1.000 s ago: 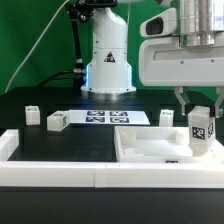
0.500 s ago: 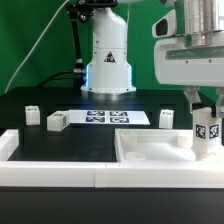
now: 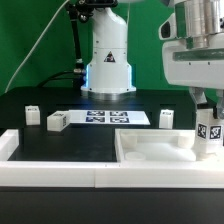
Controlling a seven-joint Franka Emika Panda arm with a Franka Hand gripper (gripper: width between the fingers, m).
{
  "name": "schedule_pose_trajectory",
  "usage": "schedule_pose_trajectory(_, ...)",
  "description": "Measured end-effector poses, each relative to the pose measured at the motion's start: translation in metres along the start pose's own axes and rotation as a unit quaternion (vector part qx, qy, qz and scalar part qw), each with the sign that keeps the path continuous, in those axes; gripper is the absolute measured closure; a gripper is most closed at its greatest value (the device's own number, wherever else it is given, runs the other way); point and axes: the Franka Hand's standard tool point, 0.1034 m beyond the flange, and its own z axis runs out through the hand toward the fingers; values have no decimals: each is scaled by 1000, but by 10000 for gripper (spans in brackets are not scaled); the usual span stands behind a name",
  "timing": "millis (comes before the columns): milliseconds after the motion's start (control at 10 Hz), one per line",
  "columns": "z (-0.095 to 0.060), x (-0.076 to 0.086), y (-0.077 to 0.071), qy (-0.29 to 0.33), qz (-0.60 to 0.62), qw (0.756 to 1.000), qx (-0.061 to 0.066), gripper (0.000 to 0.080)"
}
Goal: Assemble one leg
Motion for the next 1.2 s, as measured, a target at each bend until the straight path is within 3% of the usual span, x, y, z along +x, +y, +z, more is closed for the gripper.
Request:
schedule_pose_trajectory(100, 0, 0, 0, 0, -8, 1000, 0, 280)
schedule_pose_trajectory(200, 0, 1, 0, 0, -22, 1000, 0, 280)
schedule_pose_trajectory(300, 0, 4, -1, 0, -64, 998, -2, 173)
schedule_pose_trajectory(800, 4, 0, 0, 5, -306, 952, -14, 150)
schedule_pose_trajectory(1100, 3, -7, 2, 12, -435, 899, -44, 150)
schedule_pose_trajectory(1200, 3, -5, 2, 13, -485, 873, -49, 150)
